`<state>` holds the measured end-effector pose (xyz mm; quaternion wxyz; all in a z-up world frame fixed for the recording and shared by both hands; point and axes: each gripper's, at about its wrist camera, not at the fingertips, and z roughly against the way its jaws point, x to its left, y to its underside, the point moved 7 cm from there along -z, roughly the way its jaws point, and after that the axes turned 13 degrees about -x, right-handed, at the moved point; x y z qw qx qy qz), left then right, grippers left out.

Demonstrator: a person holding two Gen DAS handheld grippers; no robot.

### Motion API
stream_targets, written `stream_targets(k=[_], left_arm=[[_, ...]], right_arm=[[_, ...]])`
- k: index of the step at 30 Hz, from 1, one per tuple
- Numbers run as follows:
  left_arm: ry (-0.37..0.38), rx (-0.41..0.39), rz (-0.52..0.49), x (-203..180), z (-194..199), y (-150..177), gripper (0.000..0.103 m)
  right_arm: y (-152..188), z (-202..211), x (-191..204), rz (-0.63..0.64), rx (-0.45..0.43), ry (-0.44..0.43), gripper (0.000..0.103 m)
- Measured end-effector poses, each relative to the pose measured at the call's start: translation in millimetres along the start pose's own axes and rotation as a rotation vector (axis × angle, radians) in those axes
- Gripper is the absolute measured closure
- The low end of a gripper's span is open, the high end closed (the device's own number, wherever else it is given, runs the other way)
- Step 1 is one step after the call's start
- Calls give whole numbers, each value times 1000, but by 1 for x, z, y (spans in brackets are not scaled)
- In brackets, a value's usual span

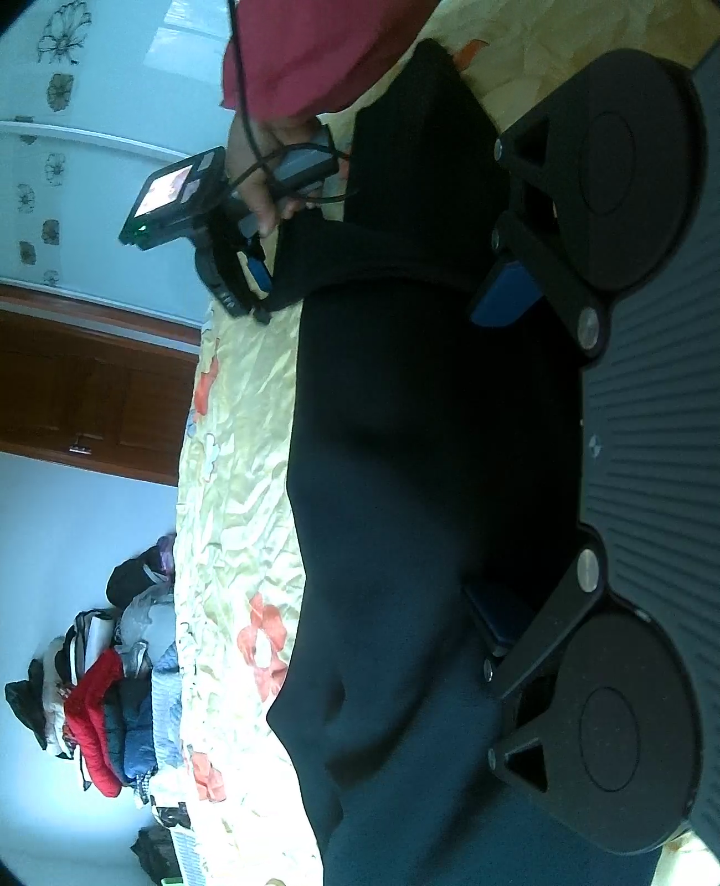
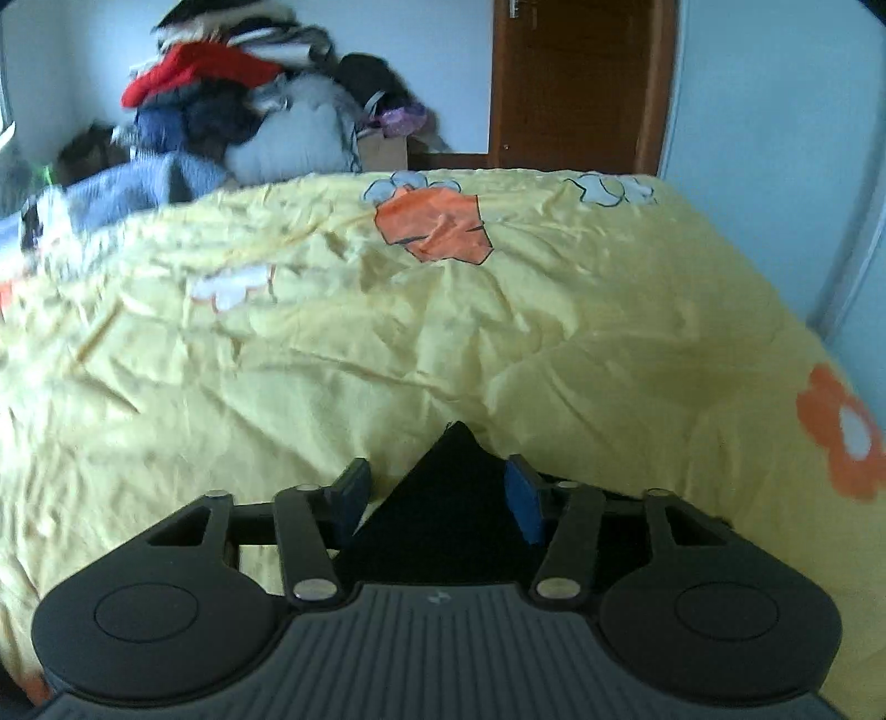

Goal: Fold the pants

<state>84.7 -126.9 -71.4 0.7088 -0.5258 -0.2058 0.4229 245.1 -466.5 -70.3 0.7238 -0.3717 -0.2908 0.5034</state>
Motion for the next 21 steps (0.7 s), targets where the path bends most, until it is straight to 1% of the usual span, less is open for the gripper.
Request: stream_targets(k=[1, 2, 5, 8, 10, 12, 14, 17, 21], left_arm=[[3, -2, 7, 1, 0, 0, 3], [6, -3, 13, 1, -1, -1, 3], [12, -7, 25, 3, -1, -1, 3], [16, -8, 32, 3, -2, -2, 2], [19, -10, 38, 3, -2, -2, 2], [23, -12, 44, 3, -2, -2, 2], [30, -17, 49, 3, -1, -2, 2], [72, -33, 55, 0, 2, -5, 2], [152, -41, 21, -25, 8, -11, 2]], right_arm=[[-1, 2, -1, 8, -3, 6, 76], [0, 4, -5, 1, -8, 9, 83], [0, 14, -21, -56, -45, 17, 91], [-2, 34, -36, -142, -117, -2, 92], [-1, 58, -50, -225, -180, -40, 92], [1, 80, -65, -293, -232, -60, 92], [7, 103, -83, -365, -273, -70, 95], [18, 135, -109, -473, -316, -93, 96], [27, 166, -128, -518, -354, -124, 96]])
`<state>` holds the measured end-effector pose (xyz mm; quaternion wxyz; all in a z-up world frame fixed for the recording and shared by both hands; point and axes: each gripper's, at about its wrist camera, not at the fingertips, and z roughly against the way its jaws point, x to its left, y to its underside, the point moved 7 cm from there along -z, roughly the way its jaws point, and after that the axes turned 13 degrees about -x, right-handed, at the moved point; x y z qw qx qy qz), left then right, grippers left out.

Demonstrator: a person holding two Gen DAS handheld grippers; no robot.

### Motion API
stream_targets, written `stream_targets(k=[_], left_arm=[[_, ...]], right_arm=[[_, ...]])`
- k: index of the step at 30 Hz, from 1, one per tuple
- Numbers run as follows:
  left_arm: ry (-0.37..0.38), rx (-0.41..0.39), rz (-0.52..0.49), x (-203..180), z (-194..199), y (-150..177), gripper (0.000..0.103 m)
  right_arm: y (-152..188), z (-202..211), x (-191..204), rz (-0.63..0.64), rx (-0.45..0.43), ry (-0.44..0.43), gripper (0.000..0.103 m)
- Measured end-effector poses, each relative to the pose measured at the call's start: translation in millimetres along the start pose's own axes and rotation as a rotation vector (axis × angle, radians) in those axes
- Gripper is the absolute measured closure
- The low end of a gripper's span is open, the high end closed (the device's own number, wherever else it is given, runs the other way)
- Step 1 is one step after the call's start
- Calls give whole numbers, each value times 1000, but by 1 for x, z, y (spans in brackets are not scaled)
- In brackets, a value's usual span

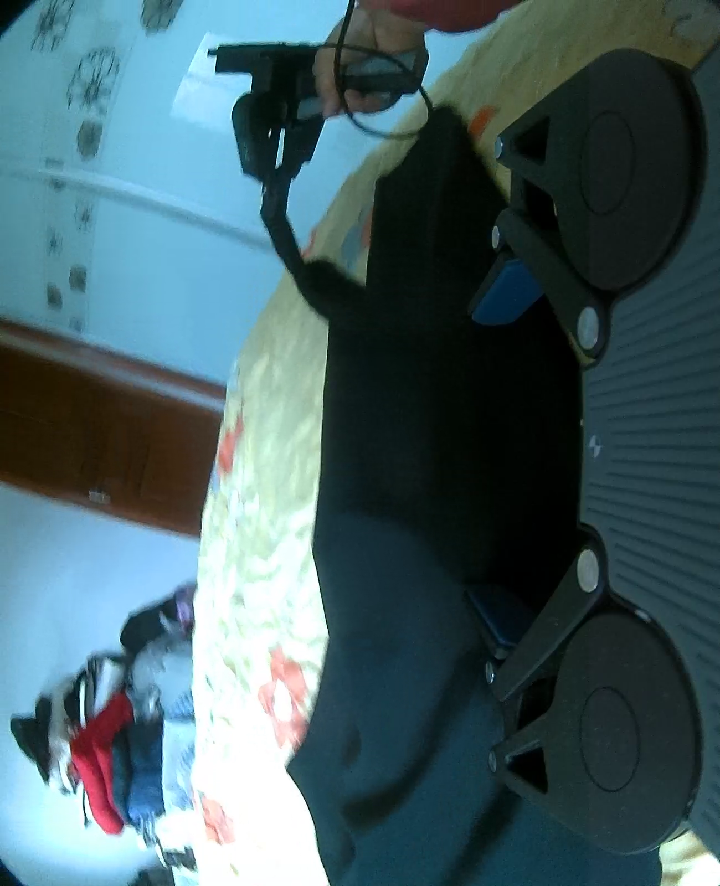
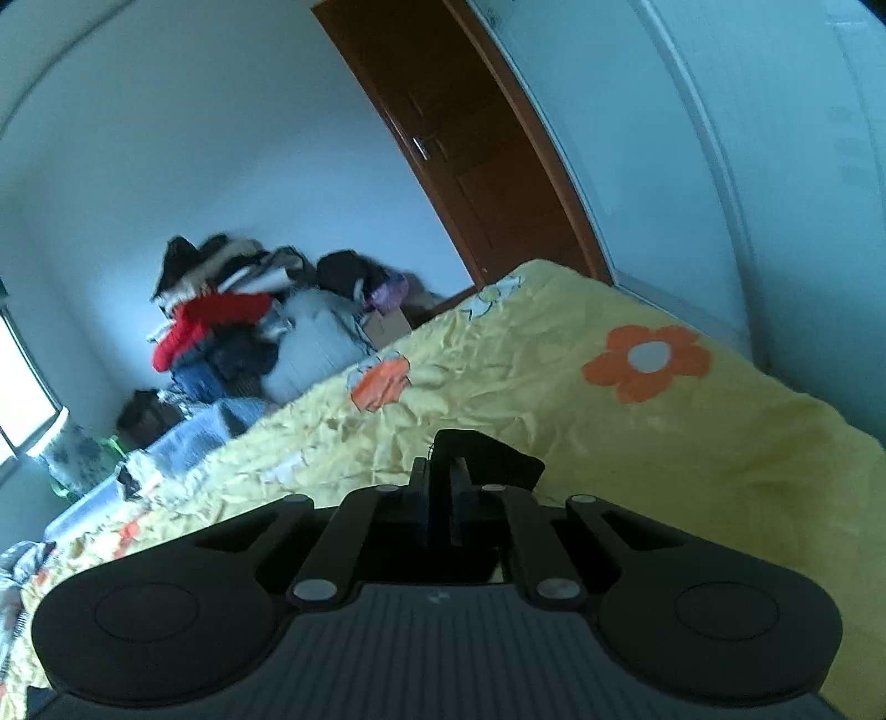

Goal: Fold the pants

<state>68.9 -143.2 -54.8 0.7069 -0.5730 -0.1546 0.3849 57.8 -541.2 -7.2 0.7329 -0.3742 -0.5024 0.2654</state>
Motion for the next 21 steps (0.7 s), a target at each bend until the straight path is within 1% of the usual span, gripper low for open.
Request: stream_targets(k=[2, 4, 6, 7, 9, 11, 12, 13, 15, 16, 17, 18, 19, 20, 21], left_arm=[[41, 18, -43, -19, -5, -4, 2], [62, 20, -113, -37, -13, -8, 2], [73, 3, -205, -56, -22, -13, 2], [76, 0, -269, -66, -29, -14, 3], [71, 7, -373, -80, -44, -10, 6], [69, 22, -437, -91, -56, -3, 17], [66, 36, -458, -94, -63, 1, 31], [58, 54, -468, -96, -70, 5, 46], [51, 83, -456, -95, -78, 11, 60], [44, 80, -442, -94, -80, 13, 66], [45, 72, -442, -94, -80, 13, 68], [45, 67, -447, -94, -80, 13, 77], [49, 64, -455, -95, -79, 13, 82], [51, 59, -456, -94, -76, 12, 84], [52, 56, -448, -94, -74, 10, 90]], right_arm=[[-5, 6, -3, -7, -8, -17, 96], [-9, 12, -7, -25, -19, -29, 96], [-11, 16, -13, -45, -33, -37, 96], [-12, 19, -17, -63, -37, -45, 96], [-15, 29, -27, -98, -49, -55, 96], [-18, 36, -36, -142, -58, -71, 96], [-19, 39, -40, -161, -60, -77, 96], [-20, 40, -43, -167, -61, -78, 96], [-21, 43, -47, -170, -61, -83, 96], [-20, 44, -48, -180, -58, -88, 96], [-20, 44, -50, -188, -55, -94, 96], [-20, 44, -50, -186, -50, -98, 96], [-20, 44, -50, -176, -48, -98, 96], [-19, 43, -52, -171, -46, -99, 96], [-19, 44, -52, -170, -45, -101, 96]])
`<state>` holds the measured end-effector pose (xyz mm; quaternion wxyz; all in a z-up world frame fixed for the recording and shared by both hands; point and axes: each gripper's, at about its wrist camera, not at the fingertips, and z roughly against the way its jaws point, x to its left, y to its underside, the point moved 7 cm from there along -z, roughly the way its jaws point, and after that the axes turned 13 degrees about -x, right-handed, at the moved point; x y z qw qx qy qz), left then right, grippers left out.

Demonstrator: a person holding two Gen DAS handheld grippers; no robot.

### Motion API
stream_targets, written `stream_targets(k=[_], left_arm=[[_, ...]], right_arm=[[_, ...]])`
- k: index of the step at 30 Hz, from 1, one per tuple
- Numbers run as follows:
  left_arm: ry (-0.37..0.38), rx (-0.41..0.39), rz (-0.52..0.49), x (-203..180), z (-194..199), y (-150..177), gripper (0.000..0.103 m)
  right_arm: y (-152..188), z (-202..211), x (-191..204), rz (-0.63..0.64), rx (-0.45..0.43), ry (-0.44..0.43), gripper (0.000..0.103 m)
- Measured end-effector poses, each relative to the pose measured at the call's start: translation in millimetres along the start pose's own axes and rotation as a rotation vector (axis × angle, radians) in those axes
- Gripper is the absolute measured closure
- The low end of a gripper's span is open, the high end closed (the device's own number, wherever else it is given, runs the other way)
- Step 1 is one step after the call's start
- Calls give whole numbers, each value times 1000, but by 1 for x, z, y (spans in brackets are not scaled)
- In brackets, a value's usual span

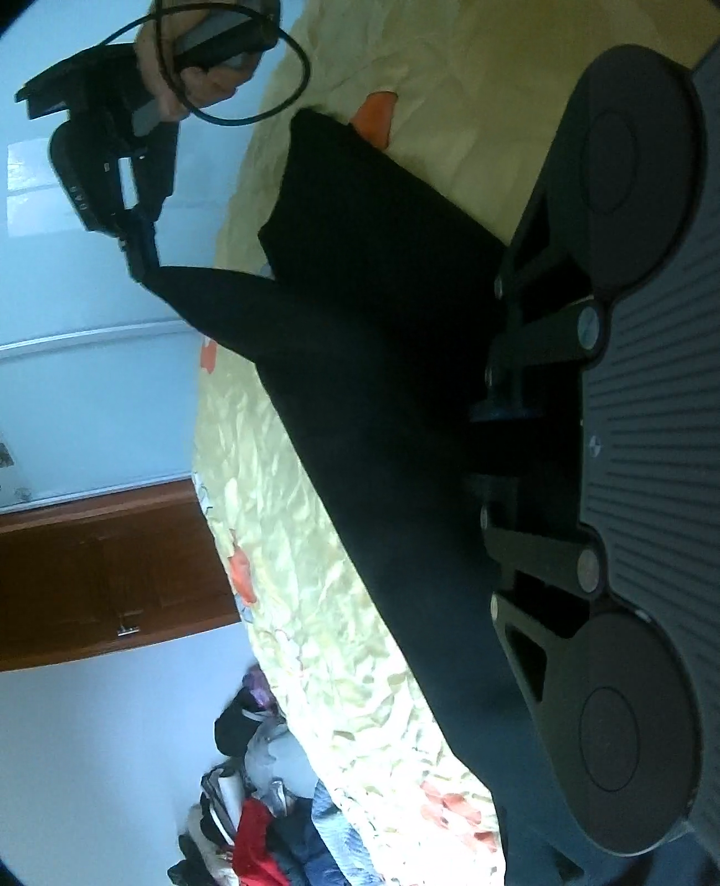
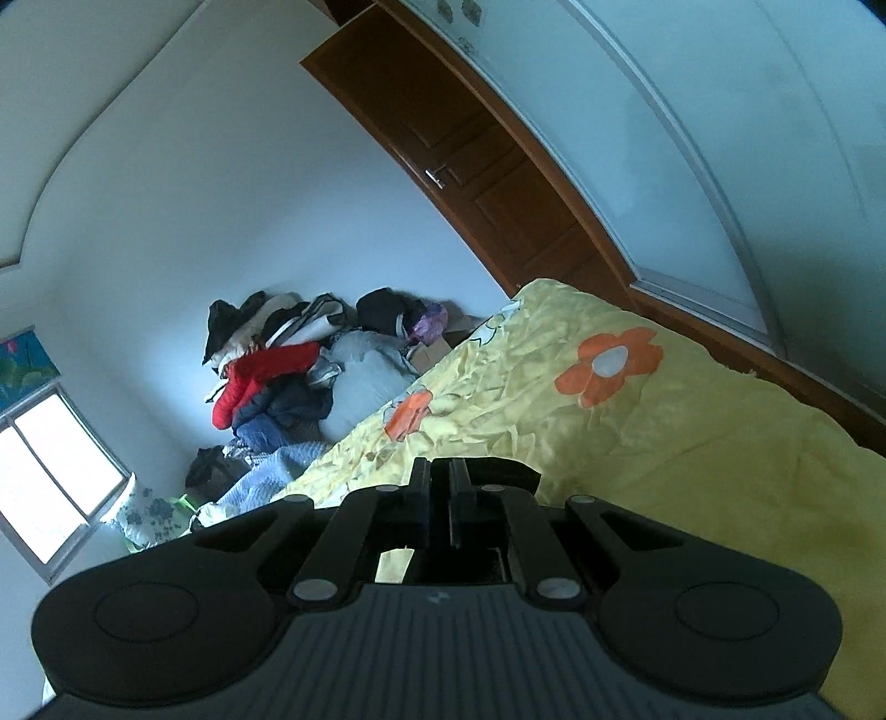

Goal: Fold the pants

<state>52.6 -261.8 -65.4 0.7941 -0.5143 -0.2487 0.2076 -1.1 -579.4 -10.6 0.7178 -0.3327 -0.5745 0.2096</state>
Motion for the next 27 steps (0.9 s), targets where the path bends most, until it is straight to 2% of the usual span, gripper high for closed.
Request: stream_targets(k=[1, 6, 12, 16, 19, 21, 24, 26, 27], left_arm=[[4, -4, 15, 2, 1, -1, 94], [47, -18, 101, 9, 16, -7, 97], [104, -42, 116, 8, 41, -11, 98], [123, -35, 114, 6, 43, -4, 98], [117, -28, 117, 4, 39, -1, 99], [109, -30, 122, 5, 39, 0, 99], [93, -28, 128, 7, 35, 1, 98], [81, -23, 127, 9, 31, 1, 97], [75, -22, 127, 11, 29, 1, 97]], right_arm=[[0, 2, -1, 1, 0, 1, 96], [3, 16, -17, -23, -7, 32, 96], [11, 48, -43, -71, -9, 94, 97], [20, 71, -59, -74, 6, 144, 96], [27, 79, -63, -109, 30, 147, 95], [33, 77, -59, -168, 55, 98, 93], [47, 66, -49, -235, 117, 62, 73], [59, 59, -45, -248, 169, 80, 39], [65, 57, -43, -236, 186, 85, 36]])
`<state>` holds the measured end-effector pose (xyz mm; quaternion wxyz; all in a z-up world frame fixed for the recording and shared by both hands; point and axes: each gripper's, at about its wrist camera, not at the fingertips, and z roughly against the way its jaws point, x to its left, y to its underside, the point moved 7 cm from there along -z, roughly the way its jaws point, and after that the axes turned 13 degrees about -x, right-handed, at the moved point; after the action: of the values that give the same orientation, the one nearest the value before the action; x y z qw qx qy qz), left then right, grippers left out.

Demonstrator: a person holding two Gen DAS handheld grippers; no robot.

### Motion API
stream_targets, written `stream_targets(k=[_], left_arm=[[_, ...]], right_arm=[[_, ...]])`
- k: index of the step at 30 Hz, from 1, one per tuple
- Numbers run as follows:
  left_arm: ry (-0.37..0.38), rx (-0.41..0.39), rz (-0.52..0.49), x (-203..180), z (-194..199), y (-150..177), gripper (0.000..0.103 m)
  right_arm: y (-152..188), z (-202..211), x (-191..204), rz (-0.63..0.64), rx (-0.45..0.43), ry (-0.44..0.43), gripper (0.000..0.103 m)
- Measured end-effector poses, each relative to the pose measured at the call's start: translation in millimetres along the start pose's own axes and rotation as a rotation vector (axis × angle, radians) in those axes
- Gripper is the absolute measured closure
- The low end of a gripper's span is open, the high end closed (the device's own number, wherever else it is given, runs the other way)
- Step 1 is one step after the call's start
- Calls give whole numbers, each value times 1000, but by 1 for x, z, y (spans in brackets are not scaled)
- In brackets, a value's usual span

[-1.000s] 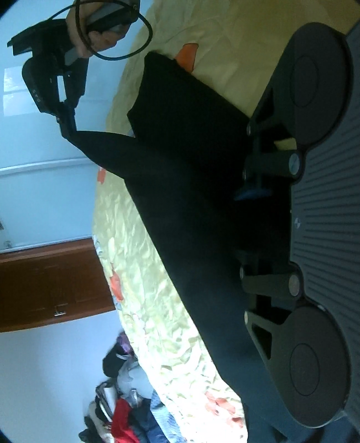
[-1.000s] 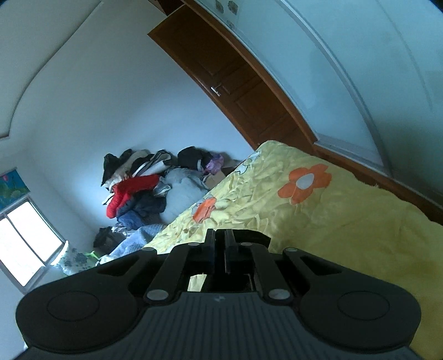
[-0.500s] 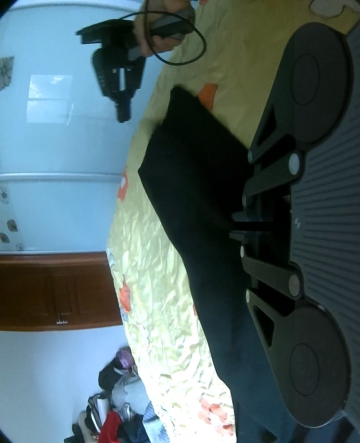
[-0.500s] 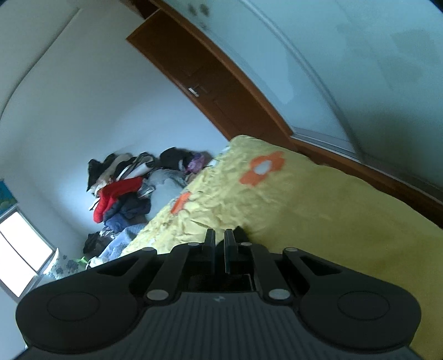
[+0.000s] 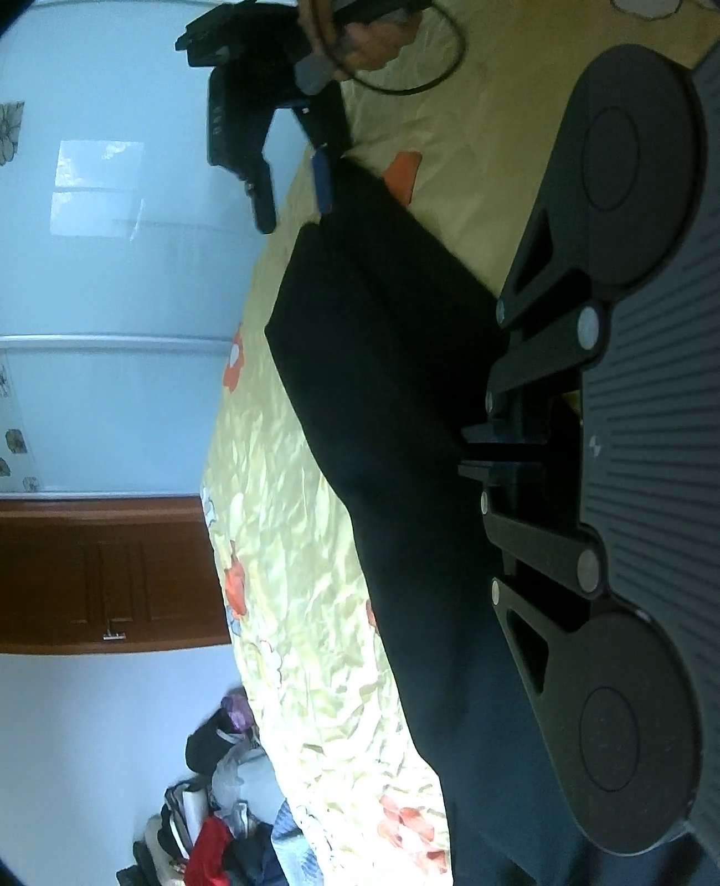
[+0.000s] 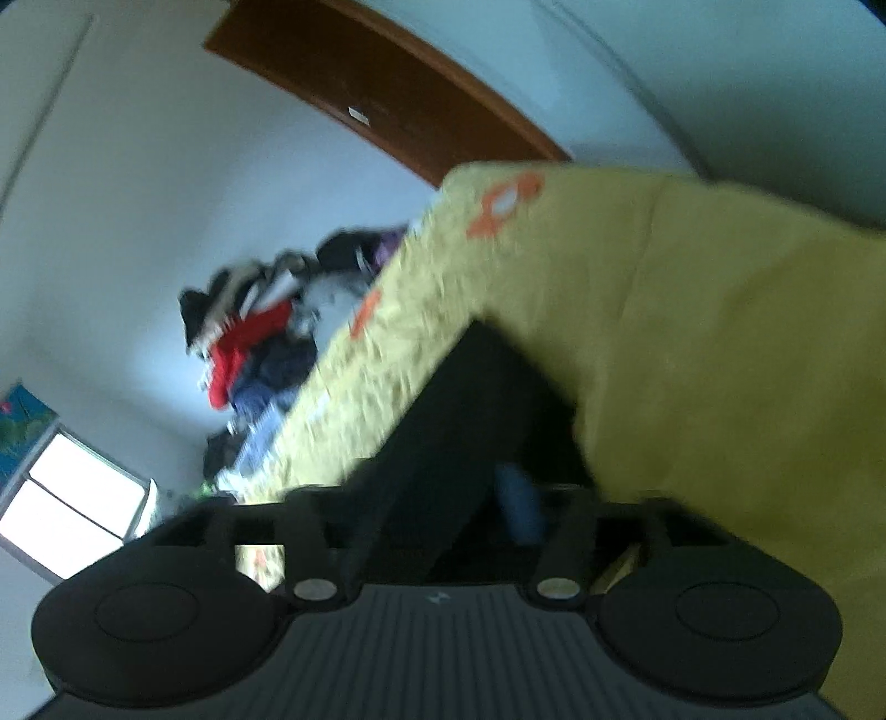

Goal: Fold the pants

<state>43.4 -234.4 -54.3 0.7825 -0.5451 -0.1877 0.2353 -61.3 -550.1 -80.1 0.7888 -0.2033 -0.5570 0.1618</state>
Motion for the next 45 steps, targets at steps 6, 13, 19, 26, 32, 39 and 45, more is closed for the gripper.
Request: stream_targets(k=[6, 13, 19, 26, 32, 39, 45], left_arm=[[-9, 11, 18, 6, -9, 4, 89], [-7, 14, -9, 3, -12, 10, 88], [48, 13, 52, 6, 0, 4, 98], [98, 35, 35, -5, 9, 5, 97], [122, 66, 122, 4, 17, 7, 75], [-103, -29, 77, 65, 38, -25, 34], [-269, 233, 53, 126, -3, -7, 34]], right_arm=[[10, -10, -1, 48, -13, 54, 38], [-5, -43, -6, 134, -86, 107, 98], [-6, -14, -5, 145, -145, 83, 99], [-7, 17, -3, 205, -138, 117, 98], [-7, 29, -6, 284, -188, 242, 84], [24, 15, 79, 685, -133, 94, 76], [127, -39, 143, 985, 218, -124, 75]])
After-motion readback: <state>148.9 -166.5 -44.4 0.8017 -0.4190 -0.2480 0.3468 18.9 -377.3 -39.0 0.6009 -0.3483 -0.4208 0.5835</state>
